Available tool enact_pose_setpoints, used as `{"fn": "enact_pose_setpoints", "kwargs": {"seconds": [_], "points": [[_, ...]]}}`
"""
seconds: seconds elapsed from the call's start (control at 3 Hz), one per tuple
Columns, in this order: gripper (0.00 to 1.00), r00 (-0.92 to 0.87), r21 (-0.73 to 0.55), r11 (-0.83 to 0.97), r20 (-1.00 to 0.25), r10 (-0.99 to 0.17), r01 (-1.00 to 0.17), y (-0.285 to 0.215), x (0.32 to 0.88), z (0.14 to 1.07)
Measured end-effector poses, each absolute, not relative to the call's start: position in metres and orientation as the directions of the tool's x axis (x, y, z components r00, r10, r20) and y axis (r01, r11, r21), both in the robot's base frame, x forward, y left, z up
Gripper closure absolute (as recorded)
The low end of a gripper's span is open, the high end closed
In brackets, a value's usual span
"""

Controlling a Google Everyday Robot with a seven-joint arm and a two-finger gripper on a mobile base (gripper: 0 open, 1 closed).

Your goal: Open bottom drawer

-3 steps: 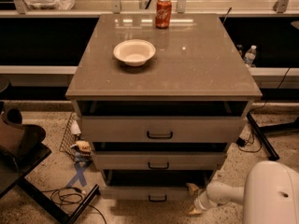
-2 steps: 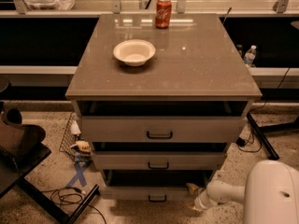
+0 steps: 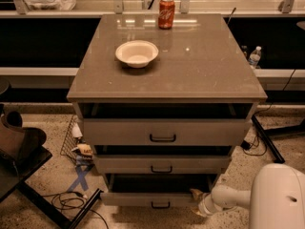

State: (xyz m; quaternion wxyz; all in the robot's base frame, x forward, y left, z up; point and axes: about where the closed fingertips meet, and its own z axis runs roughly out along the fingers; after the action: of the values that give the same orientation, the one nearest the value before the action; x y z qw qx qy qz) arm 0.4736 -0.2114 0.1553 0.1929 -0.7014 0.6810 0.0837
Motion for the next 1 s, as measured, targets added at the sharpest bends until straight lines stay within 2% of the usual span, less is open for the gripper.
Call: {"fn": "enact_pose_setpoints", "kwargs": {"seconds": [1.0], "points": [[1.0,0.051,-0.153,0.008,-0.377,-0.925,-0.988,-0.2123,0.4702,0.1596]]}}
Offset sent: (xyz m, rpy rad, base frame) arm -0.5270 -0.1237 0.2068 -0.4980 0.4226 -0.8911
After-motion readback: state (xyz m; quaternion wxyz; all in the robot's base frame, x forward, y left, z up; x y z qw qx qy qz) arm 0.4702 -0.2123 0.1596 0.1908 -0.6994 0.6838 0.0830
